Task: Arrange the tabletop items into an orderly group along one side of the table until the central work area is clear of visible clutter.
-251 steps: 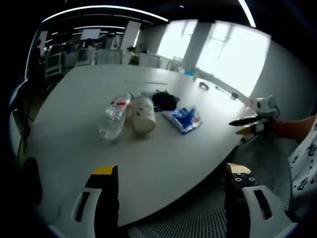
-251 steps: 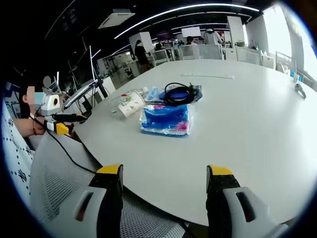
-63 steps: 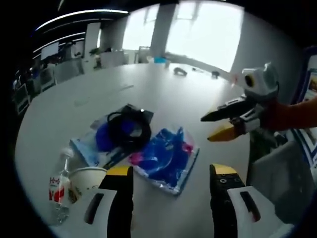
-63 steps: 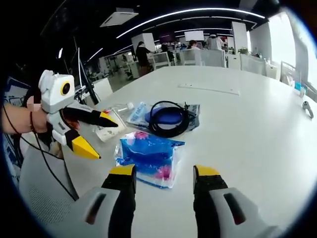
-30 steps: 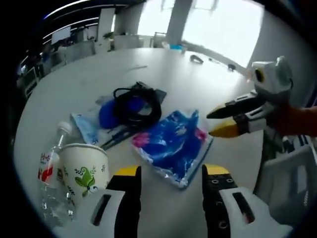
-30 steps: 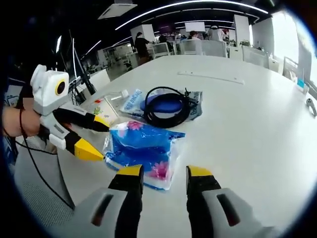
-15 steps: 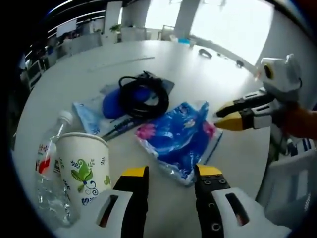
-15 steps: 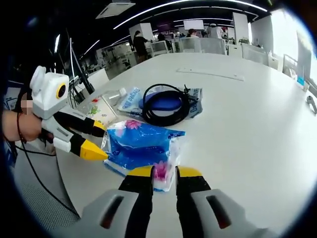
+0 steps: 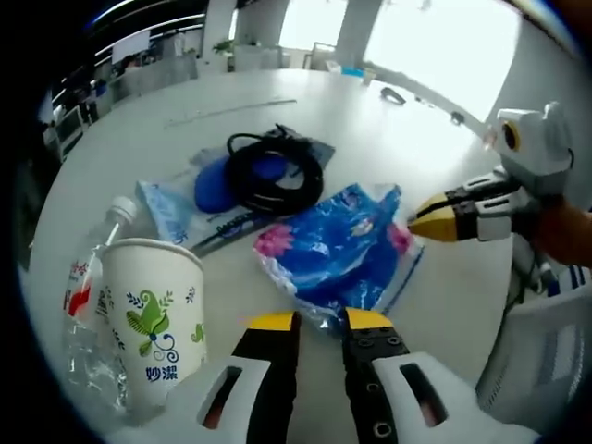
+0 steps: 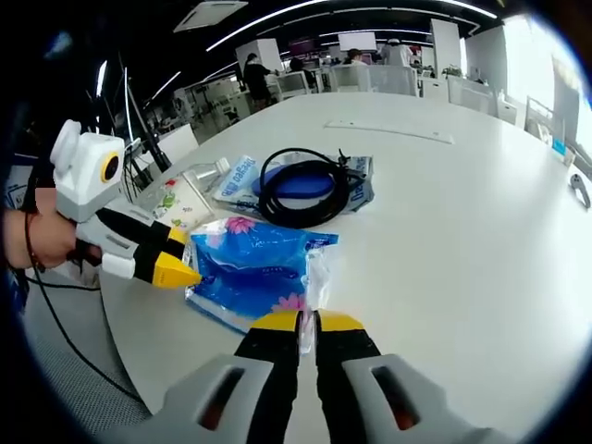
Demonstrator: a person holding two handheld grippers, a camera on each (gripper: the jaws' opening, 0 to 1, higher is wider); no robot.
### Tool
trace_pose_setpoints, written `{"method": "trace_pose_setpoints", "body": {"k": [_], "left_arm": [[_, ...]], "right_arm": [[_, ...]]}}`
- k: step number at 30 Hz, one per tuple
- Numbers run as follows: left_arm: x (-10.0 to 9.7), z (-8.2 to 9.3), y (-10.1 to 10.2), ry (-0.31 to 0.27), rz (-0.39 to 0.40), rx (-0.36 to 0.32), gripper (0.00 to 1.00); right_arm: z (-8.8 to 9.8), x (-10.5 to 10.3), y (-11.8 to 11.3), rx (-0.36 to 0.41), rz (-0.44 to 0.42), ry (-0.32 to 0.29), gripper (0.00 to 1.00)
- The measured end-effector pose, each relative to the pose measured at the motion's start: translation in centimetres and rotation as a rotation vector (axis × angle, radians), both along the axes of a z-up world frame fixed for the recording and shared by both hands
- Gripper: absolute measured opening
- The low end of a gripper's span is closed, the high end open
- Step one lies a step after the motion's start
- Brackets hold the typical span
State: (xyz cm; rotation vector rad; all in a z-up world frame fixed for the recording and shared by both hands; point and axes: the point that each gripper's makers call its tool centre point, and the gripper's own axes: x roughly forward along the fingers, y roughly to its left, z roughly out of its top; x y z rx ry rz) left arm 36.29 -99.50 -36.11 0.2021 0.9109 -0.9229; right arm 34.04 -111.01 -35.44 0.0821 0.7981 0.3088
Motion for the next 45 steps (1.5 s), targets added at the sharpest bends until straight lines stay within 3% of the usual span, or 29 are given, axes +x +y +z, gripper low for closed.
{"method": "trace_pose_setpoints", "body": {"k": [6, 17, 28, 45], "left_arm": [[0.0, -0.1, 0.0, -0.005, -0.003, 0.021, 0.07], [-0.1, 0.1, -0.2, 0.021, 0.008, -0.004, 0.00], [-0.2, 0.4, -0.3, 0.043, 0.016, -0.022, 0.00], [-0.3, 1.8, -1.8, 0.038, -0.012, -0.046, 0.00]], "right_arm": [[-0.1, -0.1, 0.2, 0.000, 0.003, 0.002, 0.01], [-0.1, -0.3, 0.1, 0.002, 0.001, 0.003, 0.00], [0.0, -0.5, -0.1, -0.001, 0.001, 0.003, 0.00], [1.8, -0.9, -1.4, 0.004, -0.030, -0.033, 0.00]]}}
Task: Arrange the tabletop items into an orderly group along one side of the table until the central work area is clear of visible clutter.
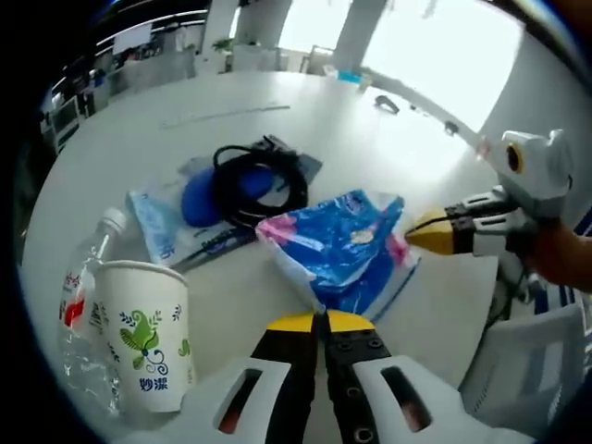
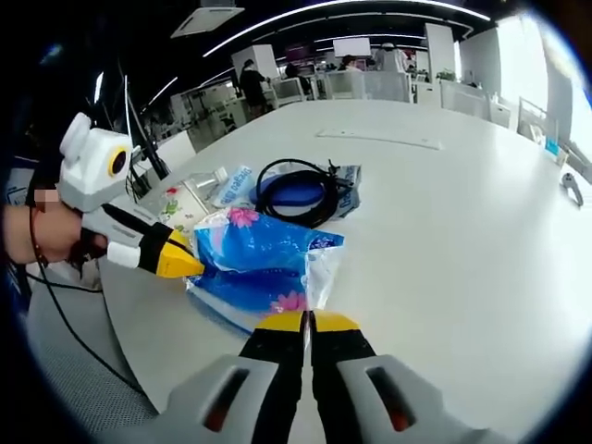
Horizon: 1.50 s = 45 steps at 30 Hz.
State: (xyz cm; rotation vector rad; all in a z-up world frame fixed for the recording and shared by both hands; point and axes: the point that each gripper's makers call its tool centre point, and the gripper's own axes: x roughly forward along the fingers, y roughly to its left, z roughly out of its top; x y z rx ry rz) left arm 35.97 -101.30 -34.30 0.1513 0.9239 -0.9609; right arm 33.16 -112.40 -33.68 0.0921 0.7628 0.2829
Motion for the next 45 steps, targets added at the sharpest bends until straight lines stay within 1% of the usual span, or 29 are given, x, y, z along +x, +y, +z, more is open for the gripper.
{"method": "trace_pose_setpoints", "body": {"k": [6, 15, 27, 39, 45], "left_arm": [[0.0, 0.5, -0.8, -0.002, -0.014, -0.009, 0.00], [-0.1, 1.2, -2.7, -0.017, -0.058, -0.011, 0.00], [-0.4, 2.1, -6.2, -0.028, -0.107, -0.026, 0.00], [-0.2, 2.4, -9.8, -0.027, -0.142, -0.036, 0.00], [0.2, 2.5, -11.8, -0.029, -0.164, -0.041, 0.00]], "right_arm": [[0.4, -0.4, -0.9, -0.003, -0.015, -0.004, 0.00], [1.2, -0.8, -2.6, -0.007, -0.050, -0.018, 0.00], [2.3, -1.2, -5.8, -0.022, -0.100, -0.035, 0.00], [3.0, -1.5, -9.4, -0.046, -0.140, -0.046, 0.00], [2.9, -1.5, -11.1, -0.056, -0.160, -0.048, 0.00]]}}
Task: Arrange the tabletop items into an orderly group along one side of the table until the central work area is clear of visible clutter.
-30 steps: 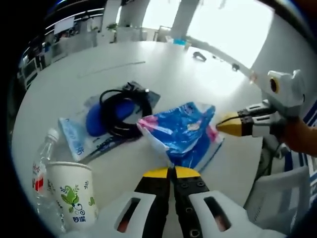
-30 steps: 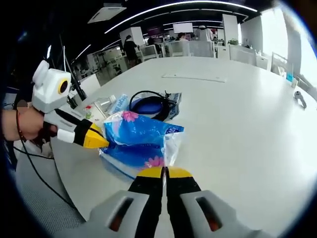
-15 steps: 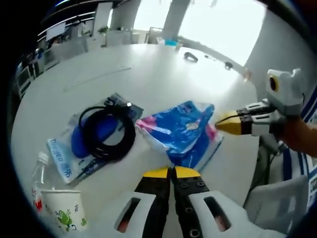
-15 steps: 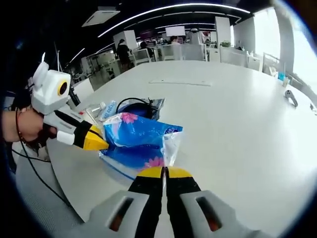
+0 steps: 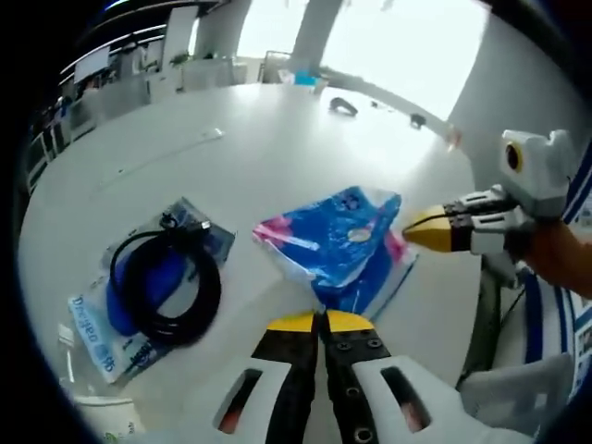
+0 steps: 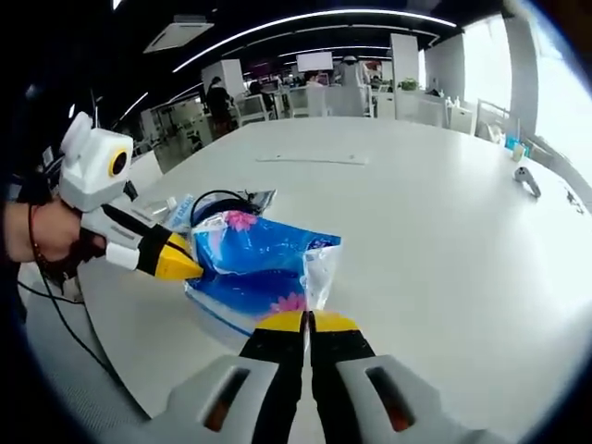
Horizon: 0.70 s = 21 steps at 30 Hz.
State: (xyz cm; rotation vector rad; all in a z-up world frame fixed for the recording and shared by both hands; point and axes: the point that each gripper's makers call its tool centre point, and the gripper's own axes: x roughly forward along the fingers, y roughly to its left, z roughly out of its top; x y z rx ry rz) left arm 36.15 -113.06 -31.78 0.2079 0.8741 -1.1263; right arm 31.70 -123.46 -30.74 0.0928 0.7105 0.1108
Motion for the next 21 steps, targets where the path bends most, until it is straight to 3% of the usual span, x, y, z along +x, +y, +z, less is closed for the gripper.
{"method": "trace_pose_setpoints", "body": {"k": [21], "left_arm": [[1.6, -1.4, -5.6, 0.014, -0.032, 0.007, 0.00]], "right_arm": [[-0.9, 1.5, -5.4, -0.023, -0.034, 0.017, 0.00]]}}
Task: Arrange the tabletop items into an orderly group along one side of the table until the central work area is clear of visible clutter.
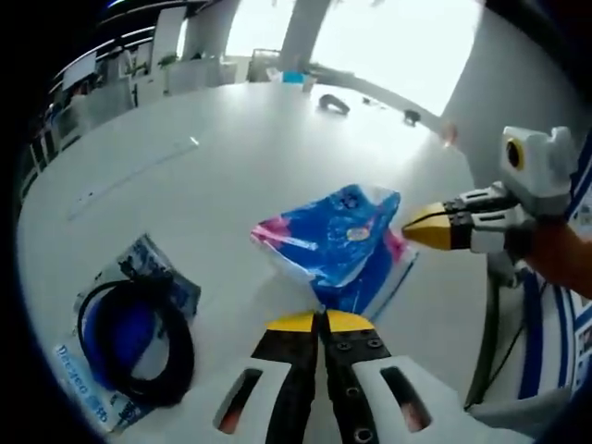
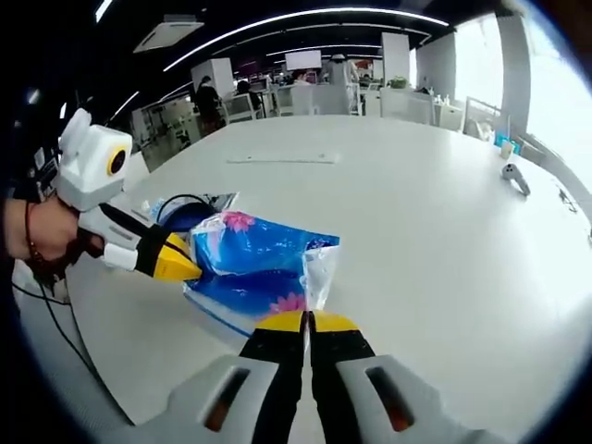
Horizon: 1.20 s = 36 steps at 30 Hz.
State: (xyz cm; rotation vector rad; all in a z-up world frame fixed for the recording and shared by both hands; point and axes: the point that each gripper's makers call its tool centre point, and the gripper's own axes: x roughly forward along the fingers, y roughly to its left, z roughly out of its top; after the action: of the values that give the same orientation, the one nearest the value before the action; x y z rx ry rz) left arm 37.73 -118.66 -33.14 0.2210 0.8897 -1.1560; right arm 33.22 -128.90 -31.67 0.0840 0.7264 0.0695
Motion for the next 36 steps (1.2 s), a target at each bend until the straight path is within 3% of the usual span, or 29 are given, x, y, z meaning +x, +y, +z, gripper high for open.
{"method": "trace_pose_setpoints", "body": {"k": [24, 36], "left_arm": [[1.5, -2.9, -4.5, 0.046, 0.024, 0.010, 0.00], [2.1, -3.4, -4.8, 0.050, 0.035, 0.017, 0.00]], "right_arm": [[-2.6, 1.5, -4.6, -0.009, -0.021, 0.035, 0.00], [-3.3, 2.2, -5.1, -0.001, -0.022, 0.040, 0.00]]}}
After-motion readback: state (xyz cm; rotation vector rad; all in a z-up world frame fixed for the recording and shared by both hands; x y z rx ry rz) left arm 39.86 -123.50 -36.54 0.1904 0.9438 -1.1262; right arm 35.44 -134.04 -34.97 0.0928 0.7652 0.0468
